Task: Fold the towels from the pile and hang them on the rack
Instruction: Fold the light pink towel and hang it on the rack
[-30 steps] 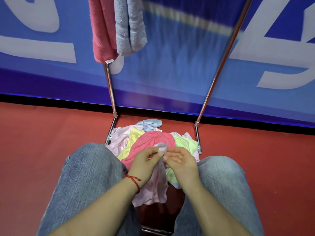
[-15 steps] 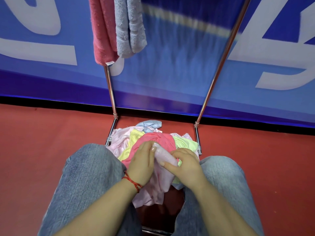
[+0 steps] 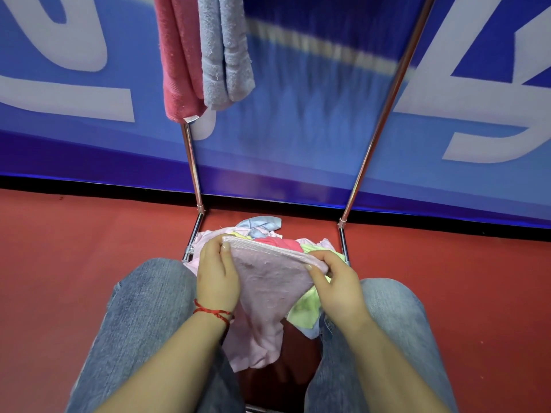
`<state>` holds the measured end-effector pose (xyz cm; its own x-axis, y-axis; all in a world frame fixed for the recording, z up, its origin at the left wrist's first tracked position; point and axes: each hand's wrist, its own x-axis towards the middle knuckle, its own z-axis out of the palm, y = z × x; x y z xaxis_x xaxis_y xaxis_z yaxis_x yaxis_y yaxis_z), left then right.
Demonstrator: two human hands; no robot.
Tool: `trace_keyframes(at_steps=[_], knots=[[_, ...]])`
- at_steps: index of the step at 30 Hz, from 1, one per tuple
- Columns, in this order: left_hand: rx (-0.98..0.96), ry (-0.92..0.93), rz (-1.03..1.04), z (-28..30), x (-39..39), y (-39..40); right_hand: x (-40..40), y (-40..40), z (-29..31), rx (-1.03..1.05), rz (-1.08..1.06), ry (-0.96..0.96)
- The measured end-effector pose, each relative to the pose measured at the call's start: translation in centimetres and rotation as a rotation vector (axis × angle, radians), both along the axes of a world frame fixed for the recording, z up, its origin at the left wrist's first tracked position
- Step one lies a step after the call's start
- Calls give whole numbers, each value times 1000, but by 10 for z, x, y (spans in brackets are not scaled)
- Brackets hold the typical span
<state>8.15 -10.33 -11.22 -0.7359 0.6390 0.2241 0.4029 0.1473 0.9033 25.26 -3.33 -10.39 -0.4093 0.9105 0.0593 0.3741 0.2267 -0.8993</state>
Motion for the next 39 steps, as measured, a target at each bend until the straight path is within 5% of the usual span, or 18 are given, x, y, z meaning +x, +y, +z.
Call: trace_keyframes(at_steps=[14, 30, 34, 39], knots=[[-1, -2, -21, 5, 4, -7, 1, -5, 1, 133, 267, -326], [-313, 30, 62, -9, -5, 0, -7, -13, -11, 178, 167, 35], [-330, 28, 16, -12, -2, 1, -4, -10, -17, 219, 56, -65], [-324, 22, 17, -10, 0, 1, 0, -7, -14, 221, 140, -420]])
